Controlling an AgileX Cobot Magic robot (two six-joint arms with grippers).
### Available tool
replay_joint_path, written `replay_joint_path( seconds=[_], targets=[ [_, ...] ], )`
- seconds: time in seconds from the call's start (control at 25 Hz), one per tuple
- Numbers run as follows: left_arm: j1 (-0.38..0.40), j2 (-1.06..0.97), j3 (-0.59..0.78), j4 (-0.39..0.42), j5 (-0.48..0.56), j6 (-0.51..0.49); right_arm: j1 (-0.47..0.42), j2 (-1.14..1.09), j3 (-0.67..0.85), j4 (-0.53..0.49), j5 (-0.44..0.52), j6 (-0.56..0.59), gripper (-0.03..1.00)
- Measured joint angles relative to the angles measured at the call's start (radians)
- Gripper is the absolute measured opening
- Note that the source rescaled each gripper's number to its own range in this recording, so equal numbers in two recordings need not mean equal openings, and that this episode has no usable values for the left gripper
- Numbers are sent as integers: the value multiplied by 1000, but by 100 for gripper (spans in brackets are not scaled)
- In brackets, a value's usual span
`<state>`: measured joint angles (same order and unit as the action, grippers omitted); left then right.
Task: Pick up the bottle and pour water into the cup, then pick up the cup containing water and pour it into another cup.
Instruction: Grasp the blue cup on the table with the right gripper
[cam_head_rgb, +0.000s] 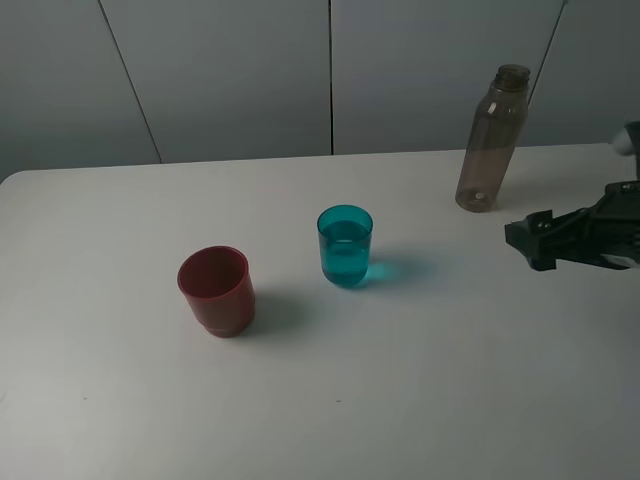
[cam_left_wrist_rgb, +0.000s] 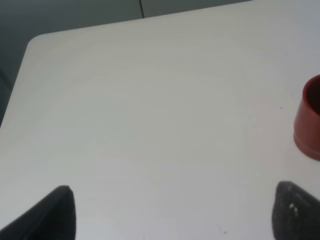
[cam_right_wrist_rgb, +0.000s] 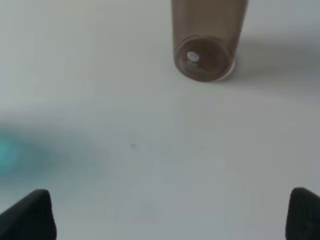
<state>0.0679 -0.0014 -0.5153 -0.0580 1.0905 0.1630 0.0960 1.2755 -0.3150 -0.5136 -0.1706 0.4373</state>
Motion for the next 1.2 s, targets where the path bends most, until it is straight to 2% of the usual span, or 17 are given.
replay_joint_path(
  seconds=[0.24,0.64,0.96,1.2],
  targets=[
    [0,0,0,0,0,0,159,0,0,-11,29,15,99],
    [0,0,0,0,0,0,304,26,0,-25,0,-33,99],
    [0,0,0,0,0,0,311,183,0,-19,-183,-43,99],
    [0,0,0,0,0,0,311,350,0,33,-392,-141,99]
  ],
)
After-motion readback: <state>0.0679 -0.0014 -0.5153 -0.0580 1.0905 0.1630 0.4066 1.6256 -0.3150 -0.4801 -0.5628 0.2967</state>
